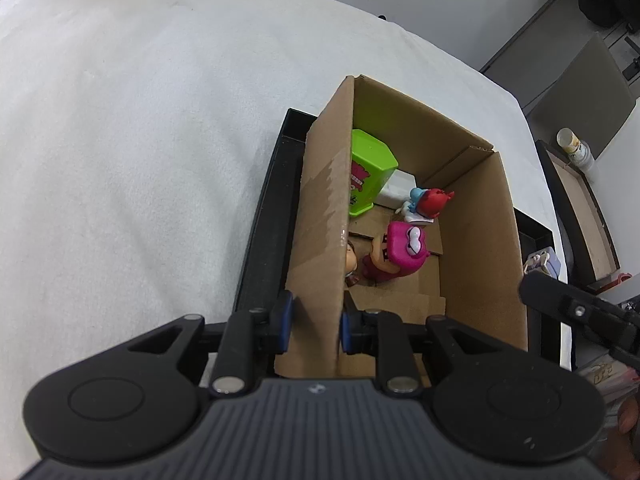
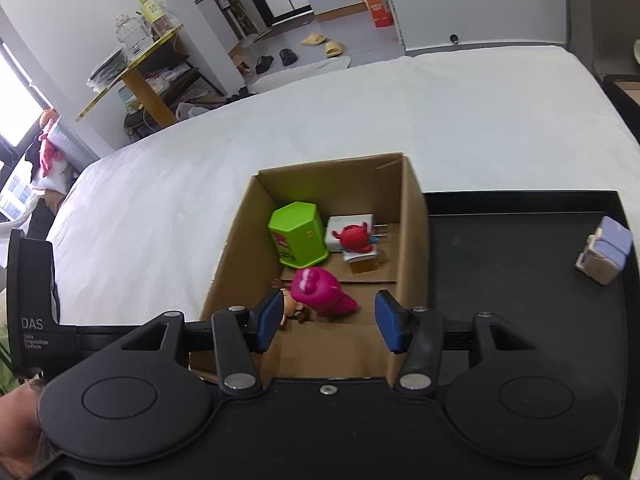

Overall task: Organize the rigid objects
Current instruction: 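Carry the pink dinosaur into the box and release it, then move the right gripper to the lavender cube toy and grasp it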

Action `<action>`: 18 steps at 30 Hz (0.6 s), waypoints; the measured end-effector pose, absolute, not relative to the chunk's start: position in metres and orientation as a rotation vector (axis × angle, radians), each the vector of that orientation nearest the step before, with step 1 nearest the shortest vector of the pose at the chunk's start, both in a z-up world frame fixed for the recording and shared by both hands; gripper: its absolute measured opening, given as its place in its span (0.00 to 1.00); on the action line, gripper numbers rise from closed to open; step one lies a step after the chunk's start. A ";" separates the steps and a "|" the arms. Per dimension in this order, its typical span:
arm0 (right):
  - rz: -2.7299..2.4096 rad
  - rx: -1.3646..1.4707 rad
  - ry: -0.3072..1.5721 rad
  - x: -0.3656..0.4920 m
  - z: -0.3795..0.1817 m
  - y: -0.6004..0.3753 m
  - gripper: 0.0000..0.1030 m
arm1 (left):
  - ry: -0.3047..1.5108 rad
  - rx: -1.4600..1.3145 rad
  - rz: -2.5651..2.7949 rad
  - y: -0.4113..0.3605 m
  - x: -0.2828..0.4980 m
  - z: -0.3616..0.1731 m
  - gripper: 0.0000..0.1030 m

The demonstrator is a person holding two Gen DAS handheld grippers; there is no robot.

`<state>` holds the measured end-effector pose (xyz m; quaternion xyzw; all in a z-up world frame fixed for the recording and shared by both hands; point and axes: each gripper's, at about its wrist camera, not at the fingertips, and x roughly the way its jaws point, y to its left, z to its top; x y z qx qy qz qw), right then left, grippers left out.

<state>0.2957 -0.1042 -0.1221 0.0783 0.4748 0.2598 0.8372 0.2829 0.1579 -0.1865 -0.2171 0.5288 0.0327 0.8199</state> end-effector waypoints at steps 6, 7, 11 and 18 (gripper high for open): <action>0.505 0.189 0.988 0.299 -0.126 -0.127 0.54 | 1.127 -0.460 0.077 0.157 0.283 -0.187 0.21; 0.495 0.193 0.984 0.300 -0.127 -0.131 0.56 | 1.128 -0.462 0.078 0.157 0.283 -0.186 0.21; 0.451 0.175 0.958 0.302 -0.132 -0.147 0.61 | 1.133 -0.455 0.085 0.155 0.284 -0.186 0.20; 0.377 0.172 0.907 0.305 -0.141 -0.177 0.62 | 1.131 -0.453 0.101 0.154 0.285 -0.184 0.20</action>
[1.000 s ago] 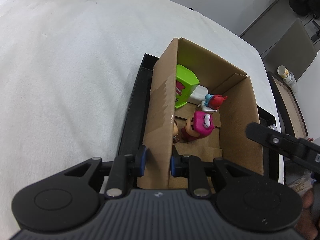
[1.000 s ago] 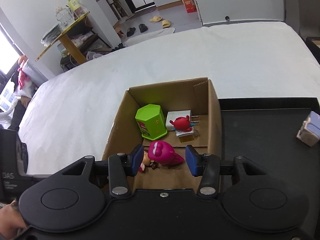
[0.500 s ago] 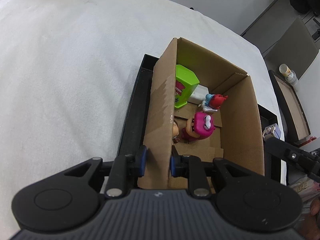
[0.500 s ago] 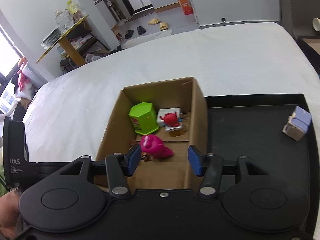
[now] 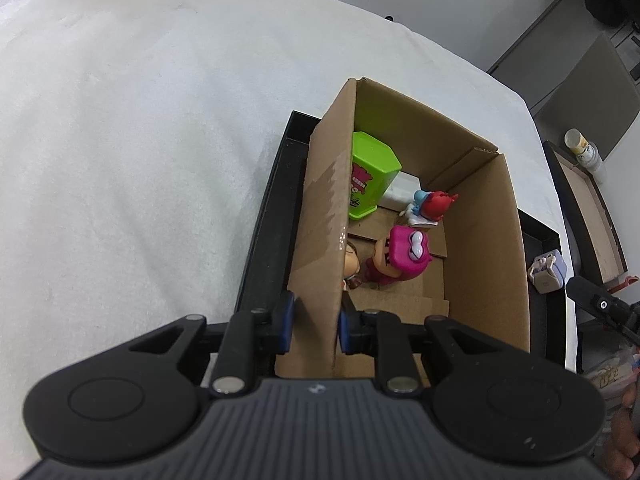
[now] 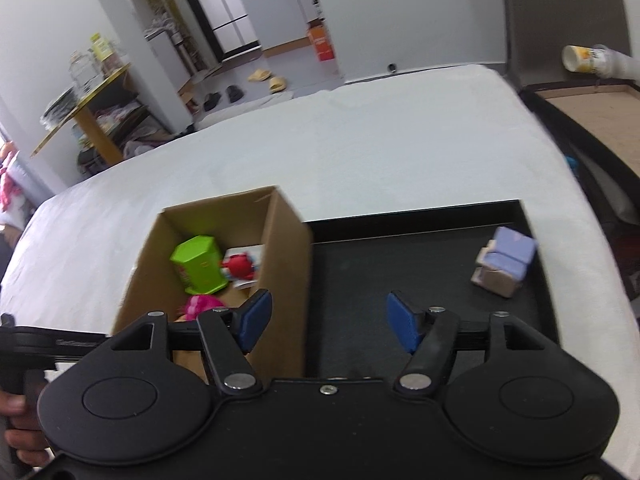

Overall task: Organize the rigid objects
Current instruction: 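Move the right gripper to the lavender cube toy and grasp it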

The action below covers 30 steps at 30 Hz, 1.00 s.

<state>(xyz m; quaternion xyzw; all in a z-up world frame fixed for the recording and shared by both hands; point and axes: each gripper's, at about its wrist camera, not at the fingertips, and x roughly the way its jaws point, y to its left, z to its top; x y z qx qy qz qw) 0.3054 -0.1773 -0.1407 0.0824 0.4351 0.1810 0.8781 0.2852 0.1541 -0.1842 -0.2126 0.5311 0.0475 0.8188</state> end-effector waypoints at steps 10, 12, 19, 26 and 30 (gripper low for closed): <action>0.281 0.209 0.883 0.315 -0.172 -0.214 0.63 | 1.144 -0.429 0.125 0.150 0.289 -0.184 0.19; 0.268 0.203 0.874 0.317 -0.179 -0.218 0.65 | 1.148 -0.423 0.130 0.149 0.290 -0.184 0.19; 0.235 0.224 0.826 0.322 -0.201 -0.230 0.66 | 1.149 -0.359 0.146 0.140 0.291 -0.184 0.18; 0.148 0.231 0.827 0.327 -0.222 -0.238 0.72 | 1.162 -0.348 0.159 0.138 0.292 -0.189 0.17; 0.121 0.238 0.821 0.335 -0.226 -0.240 0.72 | 1.166 -0.358 0.163 0.139 0.293 -0.189 0.17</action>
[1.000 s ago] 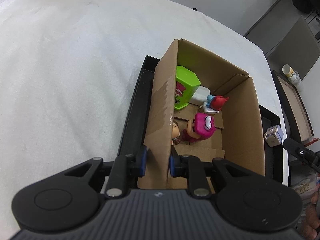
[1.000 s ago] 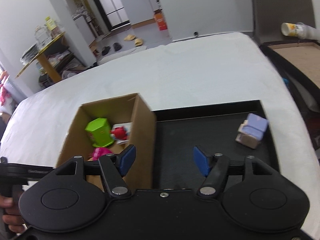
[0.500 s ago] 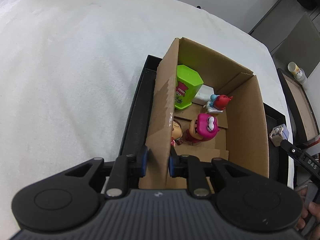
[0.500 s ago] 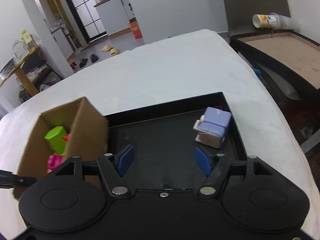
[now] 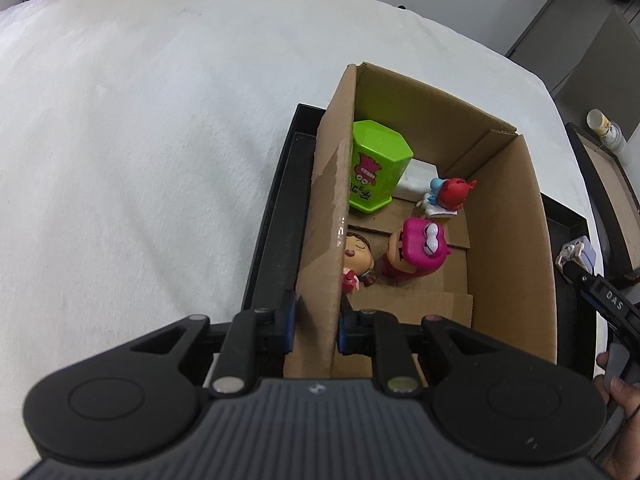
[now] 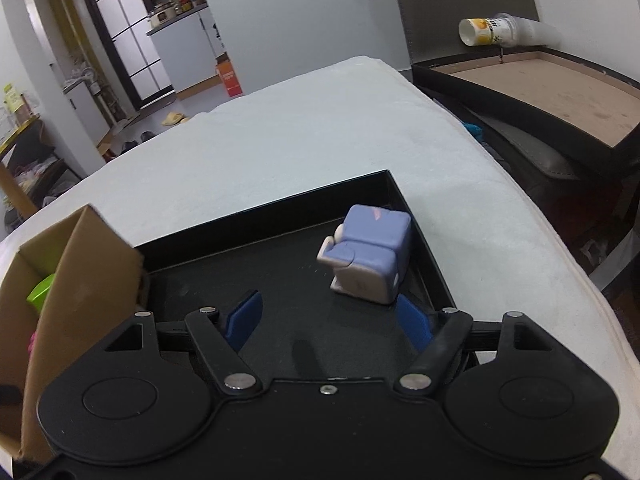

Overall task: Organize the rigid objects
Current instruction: 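Move the right gripper to the lavender cube toy and grasp it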

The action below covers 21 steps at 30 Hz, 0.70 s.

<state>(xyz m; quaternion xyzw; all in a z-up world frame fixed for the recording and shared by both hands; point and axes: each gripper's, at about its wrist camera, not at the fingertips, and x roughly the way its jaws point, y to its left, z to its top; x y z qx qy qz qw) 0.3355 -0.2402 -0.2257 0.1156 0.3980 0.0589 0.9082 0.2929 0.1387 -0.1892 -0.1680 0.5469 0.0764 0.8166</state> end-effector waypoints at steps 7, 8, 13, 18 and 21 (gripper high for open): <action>0.082 0.214 0.801 0.345 -0.238 -0.236 0.72 | 1.169 -0.354 0.168 0.138 0.295 -0.192 0.17; 0.075 0.204 0.797 0.346 -0.239 -0.236 0.72 | 1.170 -0.353 0.169 0.138 0.295 -0.192 0.17; 0.082 0.176 0.762 0.351 -0.238 -0.235 0.72 | 1.177 -0.353 0.178 0.137 0.298 -0.194 0.17; 0.099 0.141 0.739 0.351 -0.240 -0.232 0.72 | 1.175 -0.354 0.182 0.137 0.298 -0.196 0.17; 0.123 0.108 0.742 0.353 -0.243 -0.229 0.72 | 1.178 -0.356 0.179 0.136 0.297 -0.195 0.17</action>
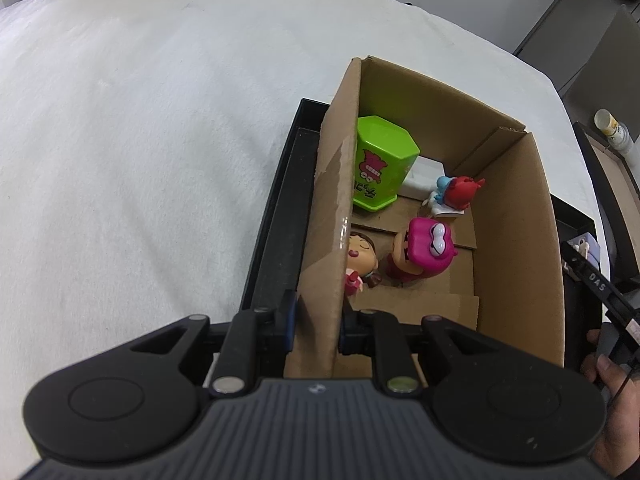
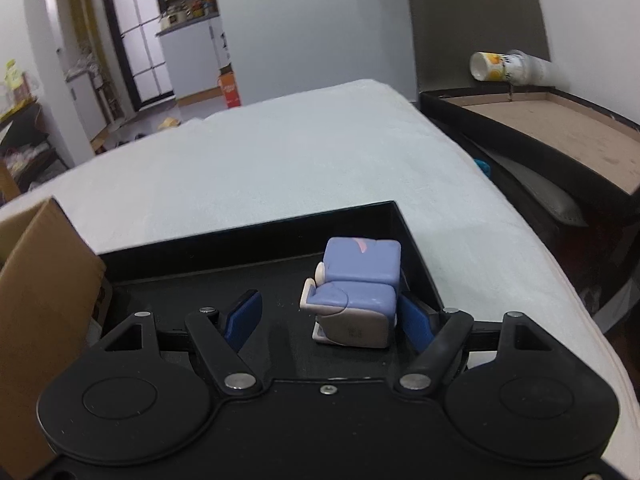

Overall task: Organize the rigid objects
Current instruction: 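Move the right gripper to the lavender cube toy and grasp it, then carry the lavender cube into the box and release it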

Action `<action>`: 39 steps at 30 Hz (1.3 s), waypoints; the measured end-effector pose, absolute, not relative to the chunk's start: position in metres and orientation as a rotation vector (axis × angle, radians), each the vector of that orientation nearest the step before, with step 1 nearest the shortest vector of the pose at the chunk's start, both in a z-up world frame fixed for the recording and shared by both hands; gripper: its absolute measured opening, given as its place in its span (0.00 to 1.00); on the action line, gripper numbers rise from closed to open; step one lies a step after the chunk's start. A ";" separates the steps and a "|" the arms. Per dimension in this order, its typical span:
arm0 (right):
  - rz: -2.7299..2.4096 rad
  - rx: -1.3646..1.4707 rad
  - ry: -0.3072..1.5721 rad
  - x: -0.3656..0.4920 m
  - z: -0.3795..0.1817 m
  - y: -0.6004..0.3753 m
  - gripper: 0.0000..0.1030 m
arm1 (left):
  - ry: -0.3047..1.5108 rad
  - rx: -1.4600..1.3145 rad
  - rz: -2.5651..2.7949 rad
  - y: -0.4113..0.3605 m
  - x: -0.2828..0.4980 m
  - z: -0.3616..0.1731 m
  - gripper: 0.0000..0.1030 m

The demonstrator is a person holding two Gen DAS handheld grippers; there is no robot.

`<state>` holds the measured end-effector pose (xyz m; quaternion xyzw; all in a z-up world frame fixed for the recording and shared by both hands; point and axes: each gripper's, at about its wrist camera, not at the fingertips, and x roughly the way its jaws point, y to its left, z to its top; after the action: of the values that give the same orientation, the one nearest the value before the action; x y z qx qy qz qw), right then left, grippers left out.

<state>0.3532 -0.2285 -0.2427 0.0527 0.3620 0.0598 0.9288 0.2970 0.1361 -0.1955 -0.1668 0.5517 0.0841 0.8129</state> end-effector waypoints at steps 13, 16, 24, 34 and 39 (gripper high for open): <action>0.158 0.058 0.744 0.346 -0.234 -0.223 0.42 | 1.182 -0.358 0.174 0.135 0.298 -0.197 0.18; 0.175 0.059 0.743 0.341 -0.227 -0.220 0.42 | 1.181 -0.362 0.171 0.136 0.298 -0.198 0.18; 0.238 0.078 0.755 0.326 -0.202 -0.211 0.42 | 1.174 -0.377 0.153 0.140 0.295 -0.200 0.18; 0.277 0.074 0.758 0.315 -0.175 -0.191 0.42 | 1.169 -0.401 0.141 0.142 0.293 -0.200 0.19; 0.299 0.068 0.784 0.309 -0.159 -0.180 0.42 | 1.178 -0.401 0.121 0.144 0.296 -0.199 0.20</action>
<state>0.3093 -0.1800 -0.1587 0.0328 0.3803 0.1450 0.9128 0.2958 0.1436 -0.1987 -0.1879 0.5515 0.0566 0.8108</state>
